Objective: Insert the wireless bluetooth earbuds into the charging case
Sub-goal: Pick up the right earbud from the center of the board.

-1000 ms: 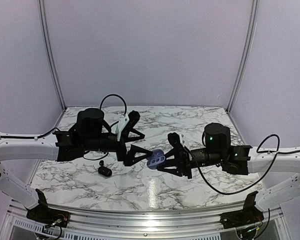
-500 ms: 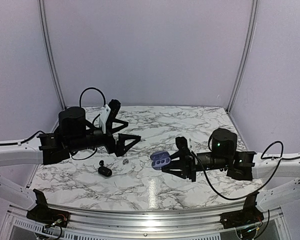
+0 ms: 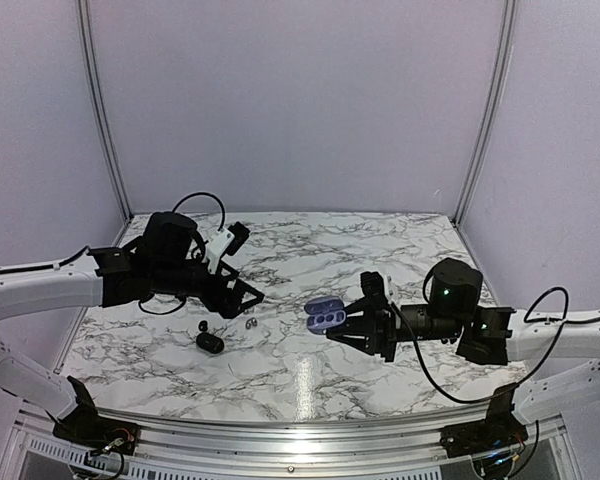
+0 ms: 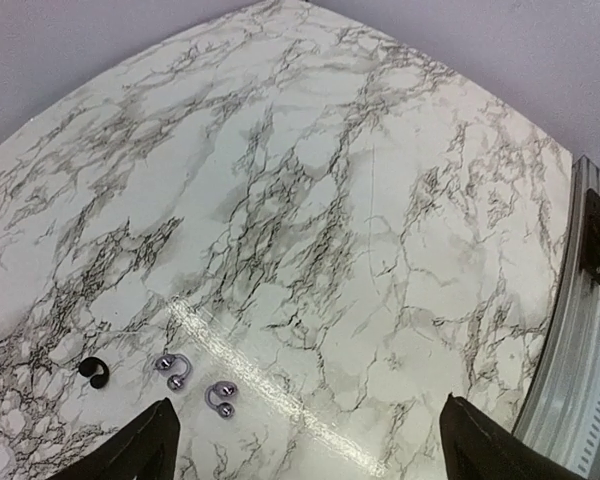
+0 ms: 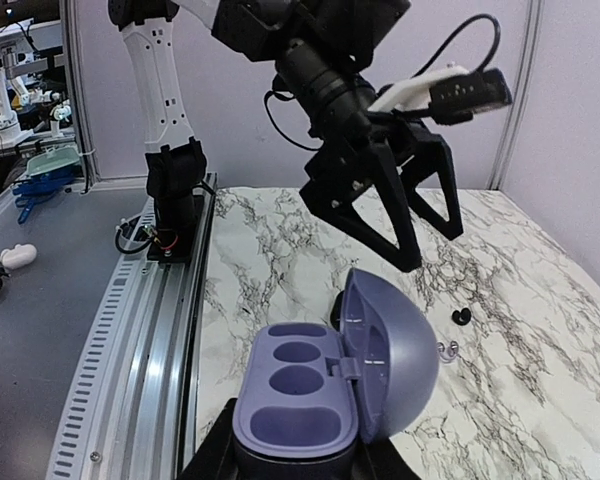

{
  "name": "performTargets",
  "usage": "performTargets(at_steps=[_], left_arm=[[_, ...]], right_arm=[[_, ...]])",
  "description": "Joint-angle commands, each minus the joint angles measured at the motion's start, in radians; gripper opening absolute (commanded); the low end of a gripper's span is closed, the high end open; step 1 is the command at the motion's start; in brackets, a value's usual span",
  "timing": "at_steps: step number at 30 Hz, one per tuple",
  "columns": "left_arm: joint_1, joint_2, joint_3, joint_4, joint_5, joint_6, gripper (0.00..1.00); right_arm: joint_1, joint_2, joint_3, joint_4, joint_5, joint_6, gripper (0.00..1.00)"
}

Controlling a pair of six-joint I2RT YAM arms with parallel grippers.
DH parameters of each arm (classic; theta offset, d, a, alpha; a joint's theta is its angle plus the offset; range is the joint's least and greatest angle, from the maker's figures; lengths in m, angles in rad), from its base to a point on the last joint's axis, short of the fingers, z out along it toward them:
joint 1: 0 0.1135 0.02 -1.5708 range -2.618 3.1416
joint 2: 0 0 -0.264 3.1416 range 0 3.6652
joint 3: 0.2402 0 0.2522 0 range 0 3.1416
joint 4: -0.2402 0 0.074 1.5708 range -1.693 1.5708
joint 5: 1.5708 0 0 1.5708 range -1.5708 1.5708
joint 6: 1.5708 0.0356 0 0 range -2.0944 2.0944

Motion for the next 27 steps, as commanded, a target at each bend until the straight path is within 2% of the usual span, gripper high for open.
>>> performTargets(at_steps=[1,5,13,20,27], left_arm=[[0.022,0.139,0.125,-0.229,0.001,0.082,0.92],[0.067,0.243,0.164,-0.245,0.045,0.063,0.77],[0.181,0.375,0.181,-0.236,0.112,0.031,0.53],[0.186,0.471,0.193,-0.211,0.140,0.046,0.41],[0.185,0.525,0.207,-0.189,0.145,0.046,0.38]], right_arm=[[-0.026,-0.034,-0.030,0.069,-0.028,0.001,0.00],[-0.037,-0.062,-0.064,0.108,-0.050,-0.001,0.00],[-0.037,-0.064,-0.075,0.109,-0.095,-0.011,0.00],[-0.039,-0.052,-0.073,0.116,-0.101,-0.001,0.00],[-0.042,-0.050,-0.074,0.109,-0.101,0.006,0.00]])
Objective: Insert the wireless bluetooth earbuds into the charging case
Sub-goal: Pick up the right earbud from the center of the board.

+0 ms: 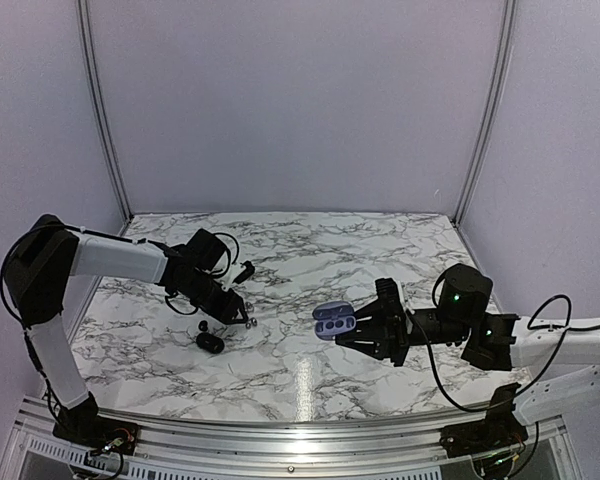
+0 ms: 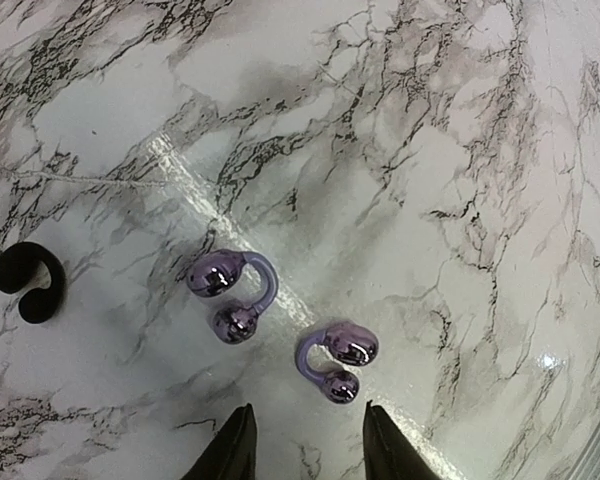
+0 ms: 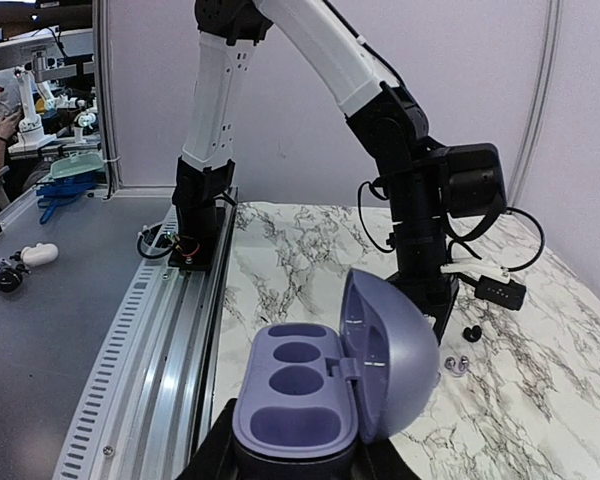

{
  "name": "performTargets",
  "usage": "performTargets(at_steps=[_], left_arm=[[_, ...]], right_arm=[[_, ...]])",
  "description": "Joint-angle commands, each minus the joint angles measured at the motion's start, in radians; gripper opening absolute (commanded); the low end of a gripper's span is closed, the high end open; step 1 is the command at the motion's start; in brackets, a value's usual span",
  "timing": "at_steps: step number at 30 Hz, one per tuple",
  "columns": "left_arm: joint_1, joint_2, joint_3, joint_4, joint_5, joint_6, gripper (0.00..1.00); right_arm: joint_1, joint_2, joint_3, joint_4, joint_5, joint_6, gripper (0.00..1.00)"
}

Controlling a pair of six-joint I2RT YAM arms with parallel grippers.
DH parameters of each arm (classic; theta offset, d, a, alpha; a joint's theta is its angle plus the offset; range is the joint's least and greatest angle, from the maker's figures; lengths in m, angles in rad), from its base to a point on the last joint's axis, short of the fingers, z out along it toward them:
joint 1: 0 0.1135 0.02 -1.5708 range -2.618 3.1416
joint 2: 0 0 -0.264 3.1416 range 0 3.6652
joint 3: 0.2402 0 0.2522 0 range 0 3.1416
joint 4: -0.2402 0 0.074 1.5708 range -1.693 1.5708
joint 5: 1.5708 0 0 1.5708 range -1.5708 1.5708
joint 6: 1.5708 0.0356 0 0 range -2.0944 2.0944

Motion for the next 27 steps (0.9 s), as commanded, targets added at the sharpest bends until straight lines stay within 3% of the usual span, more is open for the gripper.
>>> performTargets(at_steps=[1,15,27], left_arm=[[-0.003,0.036,0.038,0.014,0.018,0.008,0.37],[-0.058,0.106,0.052,0.024,-0.035,0.060,0.34],[-0.087,0.103,0.041,0.032,-0.017,0.074,0.21]], right_arm=[[-0.010,0.002,0.000,0.028,-0.009,0.006,0.00],[-0.017,0.010,0.003,0.025,-0.011,0.016,0.00],[-0.018,0.019,0.003,0.021,-0.006,0.019,0.00]])
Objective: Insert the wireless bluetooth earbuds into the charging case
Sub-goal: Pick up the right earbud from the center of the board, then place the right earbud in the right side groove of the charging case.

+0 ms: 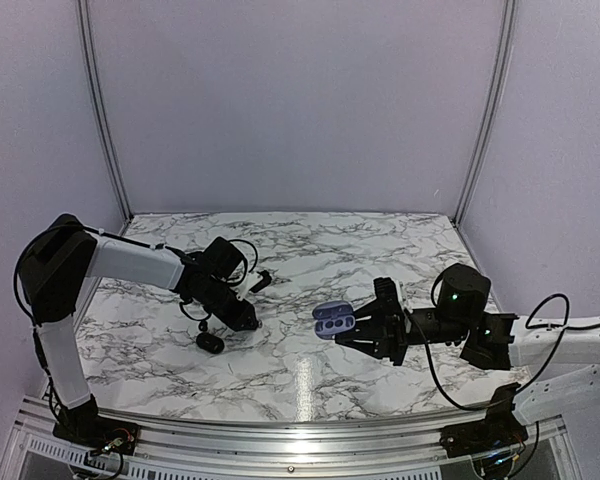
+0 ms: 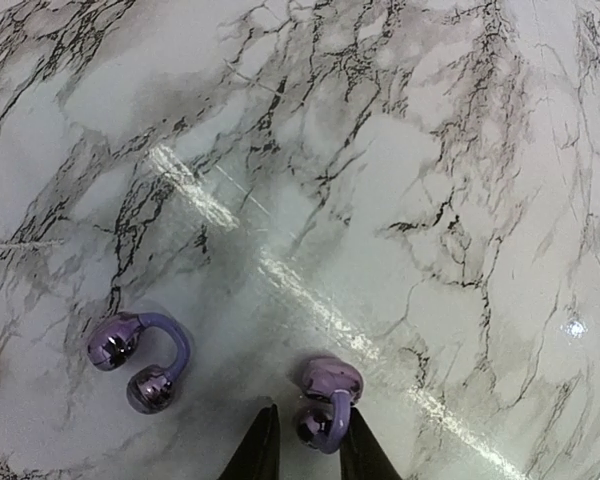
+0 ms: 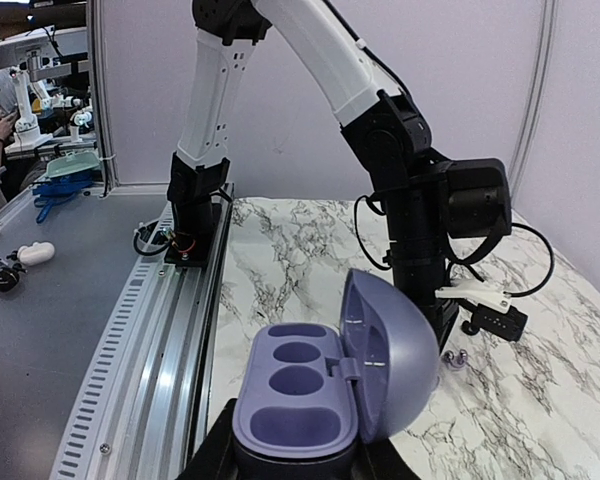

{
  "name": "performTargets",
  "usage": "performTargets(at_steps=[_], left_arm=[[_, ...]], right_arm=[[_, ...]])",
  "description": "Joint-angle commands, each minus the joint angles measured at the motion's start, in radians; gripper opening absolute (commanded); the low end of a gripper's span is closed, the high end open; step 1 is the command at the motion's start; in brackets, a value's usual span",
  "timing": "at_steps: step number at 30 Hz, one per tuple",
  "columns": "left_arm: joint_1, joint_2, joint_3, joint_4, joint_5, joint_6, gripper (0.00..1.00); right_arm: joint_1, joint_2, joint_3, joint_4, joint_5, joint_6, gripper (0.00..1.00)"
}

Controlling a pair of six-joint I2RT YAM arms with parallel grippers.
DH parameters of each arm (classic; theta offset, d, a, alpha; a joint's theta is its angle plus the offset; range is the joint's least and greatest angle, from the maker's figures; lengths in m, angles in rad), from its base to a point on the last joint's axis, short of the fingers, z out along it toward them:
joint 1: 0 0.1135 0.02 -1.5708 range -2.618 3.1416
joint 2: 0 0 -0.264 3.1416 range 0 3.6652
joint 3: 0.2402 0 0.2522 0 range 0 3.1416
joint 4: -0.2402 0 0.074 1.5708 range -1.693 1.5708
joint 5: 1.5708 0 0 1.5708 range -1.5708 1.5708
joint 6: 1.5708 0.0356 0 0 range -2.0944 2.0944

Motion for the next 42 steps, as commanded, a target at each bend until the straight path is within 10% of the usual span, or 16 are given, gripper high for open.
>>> performTargets(at_steps=[1,10,28,42], left_arm=[[-0.008,0.006,-0.010,0.009,0.027,0.014,0.18],[-0.009,-0.067,-0.046,0.053,0.072,0.019,0.02],[-0.229,-0.647,-0.152,0.107,0.107,0.214,0.03],[-0.420,-0.589,0.035,-0.011,0.015,0.278,0.02]], right_arm=[[-0.007,0.009,0.003,0.019,-0.004,0.011,0.00],[-0.009,0.013,-0.003,0.032,-0.005,0.021,0.00],[-0.012,-0.003,-0.032,0.101,-0.072,-0.004,0.00],[0.040,0.107,0.064,-0.036,0.023,-0.025,0.00]])
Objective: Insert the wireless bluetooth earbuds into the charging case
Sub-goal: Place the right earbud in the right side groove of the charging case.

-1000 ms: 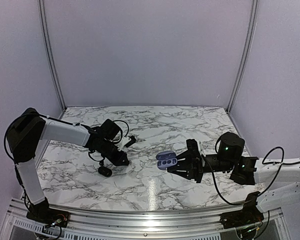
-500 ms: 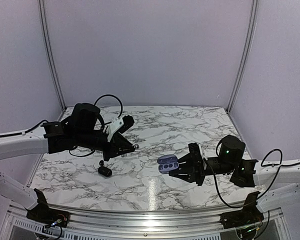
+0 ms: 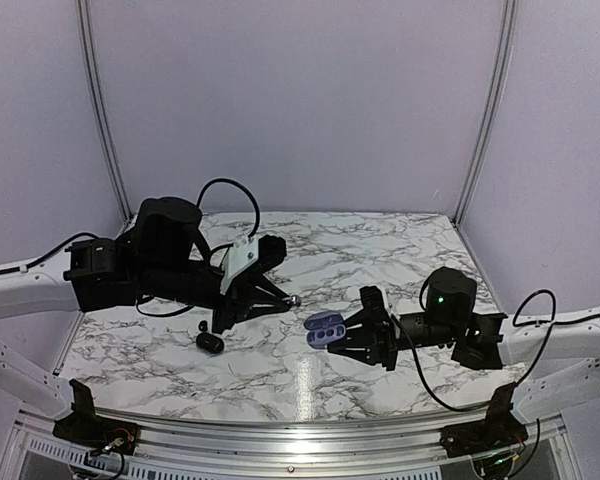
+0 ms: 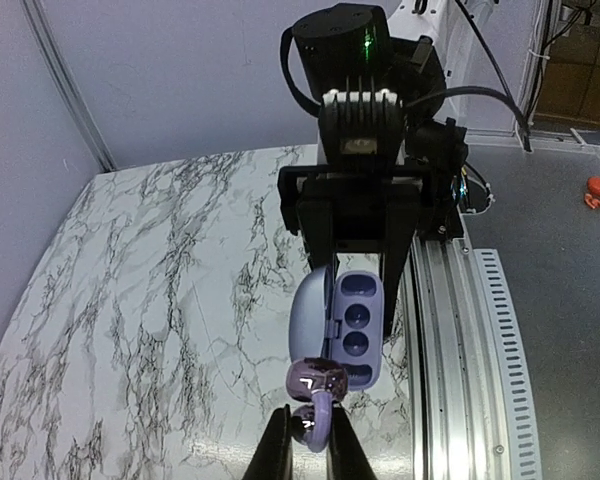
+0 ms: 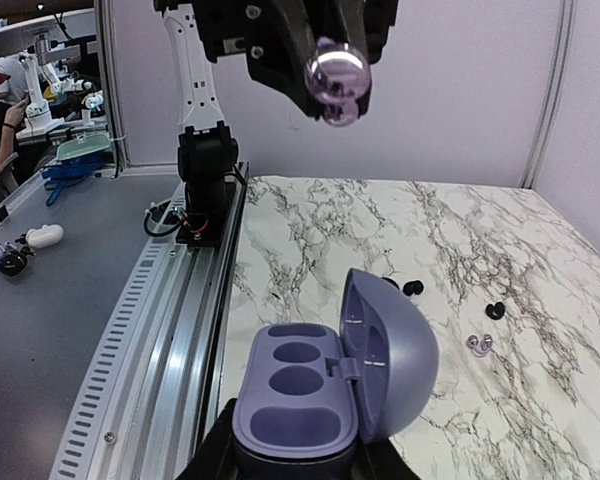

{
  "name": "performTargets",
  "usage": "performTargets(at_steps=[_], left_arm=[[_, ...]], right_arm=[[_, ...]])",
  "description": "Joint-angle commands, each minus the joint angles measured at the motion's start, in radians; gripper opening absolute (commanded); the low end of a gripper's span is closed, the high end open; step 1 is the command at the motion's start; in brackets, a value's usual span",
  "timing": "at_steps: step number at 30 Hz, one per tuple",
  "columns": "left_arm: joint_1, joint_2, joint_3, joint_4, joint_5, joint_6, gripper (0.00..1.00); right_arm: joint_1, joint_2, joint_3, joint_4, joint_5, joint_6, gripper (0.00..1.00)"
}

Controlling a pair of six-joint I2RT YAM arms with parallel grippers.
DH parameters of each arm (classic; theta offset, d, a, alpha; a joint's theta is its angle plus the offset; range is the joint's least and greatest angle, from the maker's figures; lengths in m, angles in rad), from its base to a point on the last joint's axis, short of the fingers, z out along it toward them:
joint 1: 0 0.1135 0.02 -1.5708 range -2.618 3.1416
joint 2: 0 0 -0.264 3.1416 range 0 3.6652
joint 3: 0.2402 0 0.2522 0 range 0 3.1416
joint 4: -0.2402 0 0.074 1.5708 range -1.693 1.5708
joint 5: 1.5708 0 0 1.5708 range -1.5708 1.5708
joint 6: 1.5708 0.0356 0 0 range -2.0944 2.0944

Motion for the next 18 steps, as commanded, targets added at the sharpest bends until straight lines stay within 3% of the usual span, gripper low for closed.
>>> performTargets(at_steps=[1,18], left_arm=[[-0.038,0.061,0.075,-0.068,-0.031,0.024,0.02],[-0.089,0.239,0.219,-0.181,-0.046,-0.001,0.03]], right_arm=[[0.022,0.039,0.070,-0.065,0.061,-0.010,0.00],[0.064,0.097,0.083,-0.040,0.131,0.034,0.00]])
